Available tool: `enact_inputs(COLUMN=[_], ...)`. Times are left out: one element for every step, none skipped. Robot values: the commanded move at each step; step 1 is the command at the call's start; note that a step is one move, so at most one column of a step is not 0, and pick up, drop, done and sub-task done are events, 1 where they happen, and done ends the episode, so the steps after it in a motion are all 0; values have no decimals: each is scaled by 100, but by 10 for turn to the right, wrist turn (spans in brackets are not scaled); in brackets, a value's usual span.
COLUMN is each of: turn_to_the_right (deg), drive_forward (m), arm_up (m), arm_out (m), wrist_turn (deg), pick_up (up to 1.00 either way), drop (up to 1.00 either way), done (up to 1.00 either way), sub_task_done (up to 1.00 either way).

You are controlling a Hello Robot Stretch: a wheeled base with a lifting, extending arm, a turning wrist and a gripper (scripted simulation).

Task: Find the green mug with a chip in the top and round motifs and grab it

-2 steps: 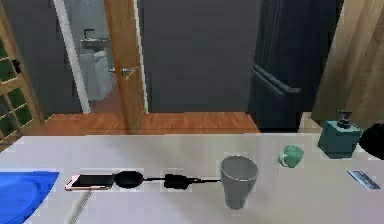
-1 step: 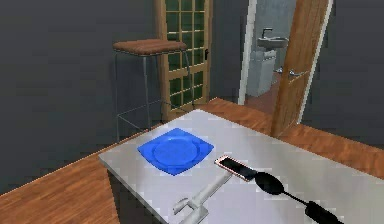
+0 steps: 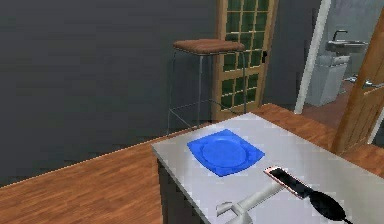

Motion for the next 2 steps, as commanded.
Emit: enact_inputs(turn_to_the_right=[0, 0], drive_forward=[0, 0], arm_up=[50, 38], arm_out=[0, 0], wrist_turn=[0, 0], pick_up=[0, 0], drop=[0, 0], done=[0, 0], sub_task_done=[0, 0])
